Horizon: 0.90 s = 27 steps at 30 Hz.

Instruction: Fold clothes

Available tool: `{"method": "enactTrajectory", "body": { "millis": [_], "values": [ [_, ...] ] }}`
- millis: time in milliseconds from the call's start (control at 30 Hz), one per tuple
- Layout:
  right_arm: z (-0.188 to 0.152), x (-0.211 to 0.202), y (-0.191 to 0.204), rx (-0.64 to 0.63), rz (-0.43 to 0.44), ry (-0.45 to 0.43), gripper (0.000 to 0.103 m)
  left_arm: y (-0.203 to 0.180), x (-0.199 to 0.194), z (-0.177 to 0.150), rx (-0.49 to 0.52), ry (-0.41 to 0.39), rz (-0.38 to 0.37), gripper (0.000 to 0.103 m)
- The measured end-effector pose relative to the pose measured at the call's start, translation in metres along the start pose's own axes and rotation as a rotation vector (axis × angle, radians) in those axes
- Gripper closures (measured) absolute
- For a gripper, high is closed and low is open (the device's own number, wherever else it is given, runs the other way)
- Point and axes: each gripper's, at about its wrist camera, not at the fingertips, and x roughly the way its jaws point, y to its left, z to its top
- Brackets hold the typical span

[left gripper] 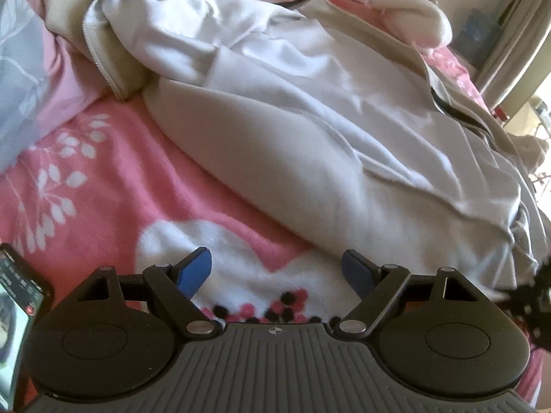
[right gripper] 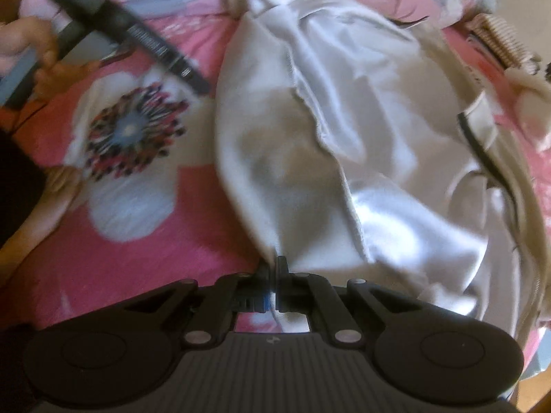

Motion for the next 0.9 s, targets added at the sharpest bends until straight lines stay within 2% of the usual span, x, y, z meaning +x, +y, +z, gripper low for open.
{"method": "enactTrajectory", "body": {
  "millis": [133,333,467,567,633,700,767,833,900],
  "values": [
    [-0.013,-0.001,0.009,-0.01,0.092,0.042,0.102,0.0,-0.005,0.005,0.016,-0.03,0.01,0.019],
    [-0.01,-0.004,0.006,0.017,0.16,0.063,0.1,-0.016,-0.011,0.027,0.1,-0.104,-0.009,0.019],
    [0.001,-0.026,-0.012,0.098,0.2,-0.028,0.098,-0.036,-0.005,0.048,0.177,-0.148,-0.045,0.018],
    [0.004,-0.038,-0.032,0.235,0.231,-0.127,0.095,-0.063,0.02,0.058,0.266,-0.206,-0.063,0.014],
    [0.002,-0.035,-0.045,0.323,0.24,-0.153,0.094,-0.081,0.045,0.058,0.337,-0.229,-0.062,0.009],
    [0.001,-0.025,-0.052,0.374,0.219,-0.142,0.093,-0.098,0.07,0.057,0.408,-0.252,-0.06,0.007],
    [-0.001,-0.015,-0.053,0.407,0.195,-0.121,0.093,-0.102,0.091,0.049,0.462,-0.262,-0.037,0.001],
    [-0.003,-0.009,-0.052,0.429,0.202,-0.112,0.093,-0.106,0.112,0.04,0.514,-0.27,-0.013,0.0],
    [-0.006,-0.005,-0.051,0.438,0.207,-0.104,0.093,-0.1,0.113,0.038,0.475,-0.288,-0.035,0.0]
  ]
}}
